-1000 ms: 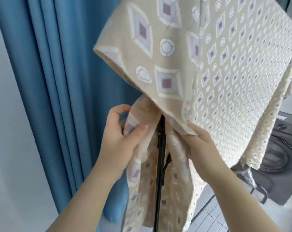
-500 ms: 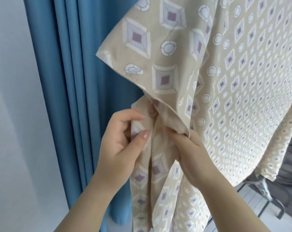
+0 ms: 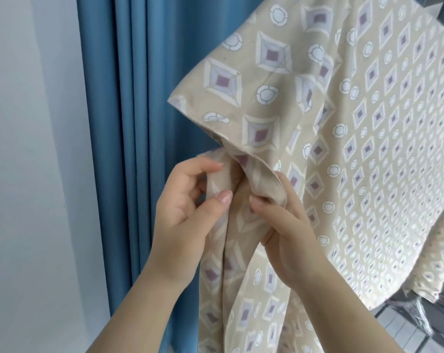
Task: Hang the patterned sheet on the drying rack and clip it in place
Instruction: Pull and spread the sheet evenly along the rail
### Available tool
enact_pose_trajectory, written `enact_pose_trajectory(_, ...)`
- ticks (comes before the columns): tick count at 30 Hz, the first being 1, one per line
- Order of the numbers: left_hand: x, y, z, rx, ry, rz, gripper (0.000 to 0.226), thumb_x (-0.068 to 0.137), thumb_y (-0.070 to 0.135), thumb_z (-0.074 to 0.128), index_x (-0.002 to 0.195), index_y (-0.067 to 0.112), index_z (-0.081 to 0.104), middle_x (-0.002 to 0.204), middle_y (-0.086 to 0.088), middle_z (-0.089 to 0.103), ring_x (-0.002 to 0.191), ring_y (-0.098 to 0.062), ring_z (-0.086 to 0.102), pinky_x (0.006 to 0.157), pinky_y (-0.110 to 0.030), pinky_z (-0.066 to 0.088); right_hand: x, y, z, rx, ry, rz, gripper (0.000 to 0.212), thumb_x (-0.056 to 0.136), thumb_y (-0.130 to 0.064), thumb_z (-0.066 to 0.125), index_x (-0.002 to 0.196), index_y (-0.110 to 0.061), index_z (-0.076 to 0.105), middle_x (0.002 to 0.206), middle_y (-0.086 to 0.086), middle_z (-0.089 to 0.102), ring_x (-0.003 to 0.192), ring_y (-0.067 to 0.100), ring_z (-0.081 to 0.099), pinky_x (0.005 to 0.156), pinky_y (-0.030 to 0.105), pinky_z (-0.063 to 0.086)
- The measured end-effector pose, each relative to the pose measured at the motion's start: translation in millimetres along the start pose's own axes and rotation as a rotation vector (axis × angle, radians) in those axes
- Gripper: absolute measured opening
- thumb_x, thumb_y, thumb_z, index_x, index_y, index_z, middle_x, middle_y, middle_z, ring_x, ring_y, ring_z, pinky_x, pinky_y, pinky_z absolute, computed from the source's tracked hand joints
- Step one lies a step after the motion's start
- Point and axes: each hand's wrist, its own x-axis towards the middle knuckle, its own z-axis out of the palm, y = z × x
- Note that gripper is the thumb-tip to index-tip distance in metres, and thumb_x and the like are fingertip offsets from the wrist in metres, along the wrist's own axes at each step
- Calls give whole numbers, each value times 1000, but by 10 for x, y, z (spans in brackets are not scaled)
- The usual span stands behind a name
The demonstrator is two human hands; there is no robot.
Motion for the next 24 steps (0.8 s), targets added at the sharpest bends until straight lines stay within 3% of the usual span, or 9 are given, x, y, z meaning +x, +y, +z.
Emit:
enact_pose_trajectory(3, 62, 79, -13, -34, 3, -31, 21, 70, 40, 69, 90, 34, 67, 99, 6, 69, 96, -10, 65, 77, -22, 51, 38, -81, 47, 73, -108, -71, 40, 64, -41, 73, 95, -18, 64, 92, 10, 62, 85, 24, 59, 73, 34, 49)
enact_pose_trajectory(6, 94, 157, -25, 58, 2, -81, 52, 55, 67, 73, 96, 35, 64, 95, 5, 71, 91, -9, 68, 73, -18, 52, 79, -115, 95, 33, -117, -83, 55, 78, -61, 55, 108, -17, 66, 105, 5, 66, 96, 20, 61, 79, 32, 50)
enact_pose_trajectory(9, 98, 166, -14, 224, 46, -136, 47, 62, 37, 82, 101, 39, 57, 98, 14, 70, 95, -2, 66, 77, -20, 54, 103, -93, 113, -34, -66, -34, 70, 77, -69, 48, 117, -14, 64, 120, 11, 64, 110, 32, 56, 91, 45, 43)
enact_pose_trajectory(13, 142, 147, 4, 370, 170, -108, 23, 86, 17, 64, 93, 39, 62, 91, 16, 70, 90, 0, 65, 76, -17, 49, 131, -114, 157, -32, -56, -26, 55, 77, -66, 52, 108, -25, 70, 111, 3, 67, 96, 21, 60, 80, 33, 49)
enact_pose_trajectory(15, 180, 156, 19, 293, 252, -165, 24, 89, 9, 57, 84, 30, 66, 82, 10, 70, 84, -4, 65, 74, -18, 48, 147, -143, 167, -75, -33, -22, 40, 81, -53, 54, 104, -25, 70, 104, 2, 68, 89, 19, 61, 77, 32, 48)
enact_pose_trajectory(18, 306, 207, 37, -60, 324, -366, 15, 87, 4, 53, 85, 13, 65, 80, -7, 67, 77, -20, 64, 72, -35, 50, 204, -218, 172, -137, 29, -18, 22, 81, -32, 54, 94, -23, 70, 89, -1, 70, 78, 16, 61, 74, 29, 47)
enact_pose_trajectory(21, 492, 274, 11, -292, 177, -570, 19, 89, 18, 52, 98, 5, 64, 80, -11, 65, 70, -21, 64, 66, -33, 53, 292, -336, 200, -181, 65, -50, 21, 78, -27, 56, 93, -19, 68, 79, -1, 68, 72, 14, 60, 70, 26, 48)
enact_pose_trajectory(24, 653, 362, 13, -346, 85, -724, 31, 87, 36, 55, 86, 10, 72, 70, -7, 68, 60, -20, 66, 62, -31, 55, 365, -440, 203, -223, 110, -75, 18, 77, -25, 56, 89, -18, 67, 74, 0, 66, 66, 13, 60, 64, 23, 47)
